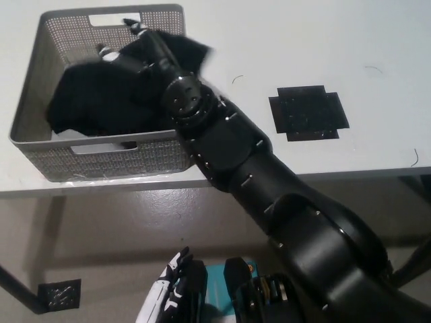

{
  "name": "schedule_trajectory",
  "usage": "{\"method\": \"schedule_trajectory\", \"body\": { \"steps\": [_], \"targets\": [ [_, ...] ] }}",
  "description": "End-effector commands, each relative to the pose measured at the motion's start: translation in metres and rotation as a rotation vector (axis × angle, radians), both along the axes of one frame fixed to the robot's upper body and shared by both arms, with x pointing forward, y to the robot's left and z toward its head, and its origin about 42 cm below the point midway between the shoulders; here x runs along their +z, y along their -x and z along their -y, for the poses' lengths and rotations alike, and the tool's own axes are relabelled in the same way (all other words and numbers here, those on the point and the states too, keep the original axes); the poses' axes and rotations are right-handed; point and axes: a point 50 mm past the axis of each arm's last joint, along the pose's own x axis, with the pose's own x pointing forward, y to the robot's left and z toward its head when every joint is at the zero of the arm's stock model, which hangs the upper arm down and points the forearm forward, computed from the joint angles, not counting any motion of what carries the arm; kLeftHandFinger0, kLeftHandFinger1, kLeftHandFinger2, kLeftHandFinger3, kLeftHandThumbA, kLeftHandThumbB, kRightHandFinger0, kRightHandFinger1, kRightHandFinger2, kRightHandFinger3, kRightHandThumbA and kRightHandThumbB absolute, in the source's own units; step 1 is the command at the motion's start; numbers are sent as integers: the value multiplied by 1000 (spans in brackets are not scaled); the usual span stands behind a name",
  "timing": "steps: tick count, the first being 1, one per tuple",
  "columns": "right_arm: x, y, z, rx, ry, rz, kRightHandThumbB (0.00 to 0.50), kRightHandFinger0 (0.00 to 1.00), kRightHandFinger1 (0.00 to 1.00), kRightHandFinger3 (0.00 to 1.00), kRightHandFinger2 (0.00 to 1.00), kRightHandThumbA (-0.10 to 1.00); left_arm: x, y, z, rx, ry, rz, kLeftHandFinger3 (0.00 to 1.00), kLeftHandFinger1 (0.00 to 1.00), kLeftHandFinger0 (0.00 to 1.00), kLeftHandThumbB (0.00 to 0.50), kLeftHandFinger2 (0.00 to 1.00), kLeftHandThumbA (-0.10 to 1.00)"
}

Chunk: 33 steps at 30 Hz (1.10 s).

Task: Use the right hand to pick up a t shirt on the right hand side and place it into a contianer on the left side

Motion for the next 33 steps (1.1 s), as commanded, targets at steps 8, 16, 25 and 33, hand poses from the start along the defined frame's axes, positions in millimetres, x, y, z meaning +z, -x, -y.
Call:
{"method": "schedule_trajectory", "body": {
  "steps": [8,16,25,33],
  "targets": [
    [56,0,-12,187,248,122,500,1000,1000,1000,1000,706,0,3,-2,-9,-9,17,1000,1000,1000,309,987,1000],
    [89,5,32,206,288,398,500,1000,1000,1000,1000,941,-3,10,-11,32,0,21,1000,993,1000,304,982,974],
    [172,59,117,218,310,770,472,1000,1000,1000,1000,1000,-3,21,-30,99,27,13,1000,998,1000,309,998,985],
    [159,136,210,190,308,984,469,1000,1000,1000,1000,1000,-6,18,-31,108,39,1,1000,1000,1000,316,1000,977]
  ]
}}
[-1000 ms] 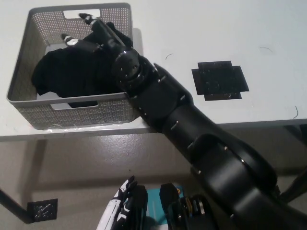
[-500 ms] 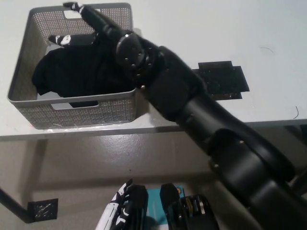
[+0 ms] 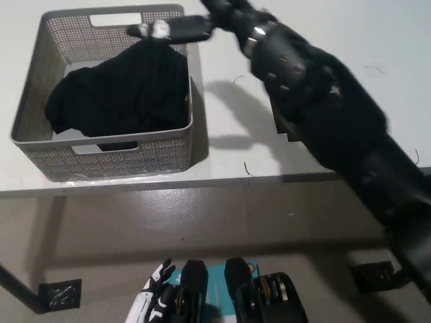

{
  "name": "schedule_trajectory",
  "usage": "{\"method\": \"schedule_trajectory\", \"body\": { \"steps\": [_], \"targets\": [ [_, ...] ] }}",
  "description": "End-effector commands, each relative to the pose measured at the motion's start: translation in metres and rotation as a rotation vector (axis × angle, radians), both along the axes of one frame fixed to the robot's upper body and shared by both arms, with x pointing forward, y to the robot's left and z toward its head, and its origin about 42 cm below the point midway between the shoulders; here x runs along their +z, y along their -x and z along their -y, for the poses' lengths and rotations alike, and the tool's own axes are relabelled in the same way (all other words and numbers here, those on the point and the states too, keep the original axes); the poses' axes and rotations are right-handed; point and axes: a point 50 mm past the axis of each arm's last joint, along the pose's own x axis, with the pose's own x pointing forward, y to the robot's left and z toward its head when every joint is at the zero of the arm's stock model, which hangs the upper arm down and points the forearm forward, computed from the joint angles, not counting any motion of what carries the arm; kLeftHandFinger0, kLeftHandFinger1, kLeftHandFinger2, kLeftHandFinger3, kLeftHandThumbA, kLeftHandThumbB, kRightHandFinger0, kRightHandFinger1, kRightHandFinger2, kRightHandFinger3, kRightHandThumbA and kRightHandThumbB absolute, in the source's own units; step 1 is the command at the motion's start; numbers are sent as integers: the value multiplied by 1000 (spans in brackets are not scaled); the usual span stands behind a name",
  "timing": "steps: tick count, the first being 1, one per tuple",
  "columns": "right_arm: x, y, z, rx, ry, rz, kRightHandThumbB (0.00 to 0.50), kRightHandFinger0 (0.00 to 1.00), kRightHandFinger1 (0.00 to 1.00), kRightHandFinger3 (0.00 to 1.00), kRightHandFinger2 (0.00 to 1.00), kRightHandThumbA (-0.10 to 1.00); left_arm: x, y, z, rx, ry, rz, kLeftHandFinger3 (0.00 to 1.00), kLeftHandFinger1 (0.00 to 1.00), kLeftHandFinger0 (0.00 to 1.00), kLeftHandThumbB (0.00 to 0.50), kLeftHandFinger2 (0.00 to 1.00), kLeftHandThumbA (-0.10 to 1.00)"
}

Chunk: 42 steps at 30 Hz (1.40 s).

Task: Use the right hand to pick up a t shirt on the right hand side and place it into a contianer on the left side

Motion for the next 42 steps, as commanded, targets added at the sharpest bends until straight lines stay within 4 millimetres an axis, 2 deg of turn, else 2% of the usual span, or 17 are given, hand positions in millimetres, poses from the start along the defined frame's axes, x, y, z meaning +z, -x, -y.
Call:
{"method": "schedule_trajectory", "body": {
  "steps": [1,4,5,6,8,12,14,19,20,22,26,30,31,33,36,37,42],
  "targets": [
    [75,120,95,60,51,490,455,1000,1000,1000,1000,1000,5,2,-11,55,48,46,1000,1000,1000,318,998,979],
    [52,143,114,58,13,501,428,1000,1000,1000,1000,1000,3,3,-15,74,58,38,1000,1000,1000,320,993,983],
    [25,164,137,29,-19,456,386,1000,1000,1000,1000,1000,1,6,-17,81,60,30,1000,1000,1000,322,991,997],
    [23,165,136,31,-20,448,386,1000,1000,1000,1000,1000,0,7,-19,87,61,26,1000,1000,1000,322,991,997],
    [-18,188,167,-47,-53,436,381,1000,1000,1000,1000,1000,0,8,-25,98,57,26,1000,1000,1000,285,1000,967],
    [-57,204,196,-103,-148,326,363,1000,1000,1000,1000,1000,-1,9,-30,118,52,22,1000,1000,1000,289,1000,1000],
    [-110,226,228,-214,-211,216,346,1000,1000,1000,1000,1000,-3,10,-33,128,32,20,1000,1000,1000,286,1000,1000],
    [-184,264,258,-342,-237,52,325,1000,1000,1000,1000,1000,-8,16,-38,176,44,1,1000,994,1000,283,984,1000],
    [-209,281,269,-393,-240,5,298,1000,1000,1000,1000,1000,-10,17,-39,185,42,-3,1000,997,1000,280,985,1000],
    [-232,300,277,-445,-248,-36,303,1000,1000,1000,1000,1000,-12,22,-39,196,43,-14,1000,1000,1000,270,988,1000],
    [-312,349,304,-585,-329,-177,296,1000,1000,1000,1000,990,-16,31,-43,225,58,-32,1000,1000,1000,267,994,1000],
    [-345,367,305,-623,-307,-309,318,1000,1000,1000,1000,1000,-14,32,-50,235,53,-27,1000,1000,1000,262,999,1000],
    [-351,371,303,-629,-306,-331,308,1000,1000,1000,1000,1000,-15,33,-50,232,62,-32,1000,1000,1000,290,1000,1000],
    [-373,378,295,-631,-335,-424,215,1000,1000,1000,1000,919,-14,34,-52,231,63,-30,1000,1000,1000,299,1000,1000],
    [-388,379,290,-629,-344,-482,223,1000,1000,1000,1000,1000,-12,33,-52,235,57,-24,1000,989,1000,307,985,1000],
    [-391,375,285,-615,-367,-502,249,1000,1000,1000,1000,1000,-12,33,-53,236,54,-22,1000,995,995,299,991,1000],
    [-391,361,273,-573,-386,-499,226,1000,1000,1000,1000,1000,-11,29,-55,237,49,-15,1000,1000,998,304,1000,1000]
  ]
}}
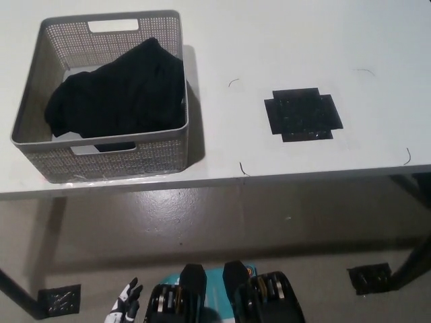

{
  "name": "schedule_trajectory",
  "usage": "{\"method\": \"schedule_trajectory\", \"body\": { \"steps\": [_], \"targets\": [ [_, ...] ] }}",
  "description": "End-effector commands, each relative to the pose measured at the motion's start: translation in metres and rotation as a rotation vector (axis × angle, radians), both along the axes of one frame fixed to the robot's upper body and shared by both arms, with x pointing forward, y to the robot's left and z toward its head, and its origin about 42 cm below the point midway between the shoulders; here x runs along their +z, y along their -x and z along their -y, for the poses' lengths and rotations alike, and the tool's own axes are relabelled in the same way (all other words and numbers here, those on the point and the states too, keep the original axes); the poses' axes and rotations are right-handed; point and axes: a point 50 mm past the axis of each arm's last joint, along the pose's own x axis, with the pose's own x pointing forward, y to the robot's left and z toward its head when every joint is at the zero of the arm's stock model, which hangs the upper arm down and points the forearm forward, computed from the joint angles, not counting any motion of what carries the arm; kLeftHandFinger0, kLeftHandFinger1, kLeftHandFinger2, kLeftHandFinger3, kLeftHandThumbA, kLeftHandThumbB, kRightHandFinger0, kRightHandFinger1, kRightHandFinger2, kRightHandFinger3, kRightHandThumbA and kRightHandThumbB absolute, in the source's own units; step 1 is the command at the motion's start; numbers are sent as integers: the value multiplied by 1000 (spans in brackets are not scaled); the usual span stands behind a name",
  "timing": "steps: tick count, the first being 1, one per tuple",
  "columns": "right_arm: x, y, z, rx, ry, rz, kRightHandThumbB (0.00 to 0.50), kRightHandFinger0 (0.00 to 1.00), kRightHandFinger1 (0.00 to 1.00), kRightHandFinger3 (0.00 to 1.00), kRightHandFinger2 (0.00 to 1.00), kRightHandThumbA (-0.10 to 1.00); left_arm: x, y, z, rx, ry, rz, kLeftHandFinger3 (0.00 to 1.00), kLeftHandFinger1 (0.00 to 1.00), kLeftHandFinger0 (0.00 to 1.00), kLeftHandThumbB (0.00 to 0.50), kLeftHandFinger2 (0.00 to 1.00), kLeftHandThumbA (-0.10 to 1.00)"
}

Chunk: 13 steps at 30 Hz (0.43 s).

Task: Use the right hand to pick up a t shirt on the right hand side and place it into a contianer on the left side

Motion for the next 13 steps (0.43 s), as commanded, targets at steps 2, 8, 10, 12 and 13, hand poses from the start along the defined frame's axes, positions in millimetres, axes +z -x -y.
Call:
{"method": "schedule_trajectory", "body": {
  "steps": [2,8,10,12,13],
  "targets": [
    [9,-12,-14,9,-168,277,241,1000,1000,1000,1000,1000,11,-1,-18,82,16,84,1000,1000,1000,303,1000,1000],
    [5,-29,-40,94,-198,275,218,1000,1000,1000,1000,1000,11,-2,-19,70,-3,85,1000,1000,1000,273,1000,1000],
    [7,-34,-49,118,-212,287,200,1000,1000,1000,1000,1000,11,-2,-19,67,-8,84,1000,1000,1000,268,1000,1000],
    [9,-39,-56,129,-225,299,192,1000,1000,1000,1000,1000,11,-1,-19,66,-3,84,1000,1000,1000,276,1000,1000],
    [13,-43,-60,138,-233,313,158,1000,1000,1000,1000,1000,11,-2,-18,65,-9,84,1000,1000,1000,271,1000,1000]
  ]
}}
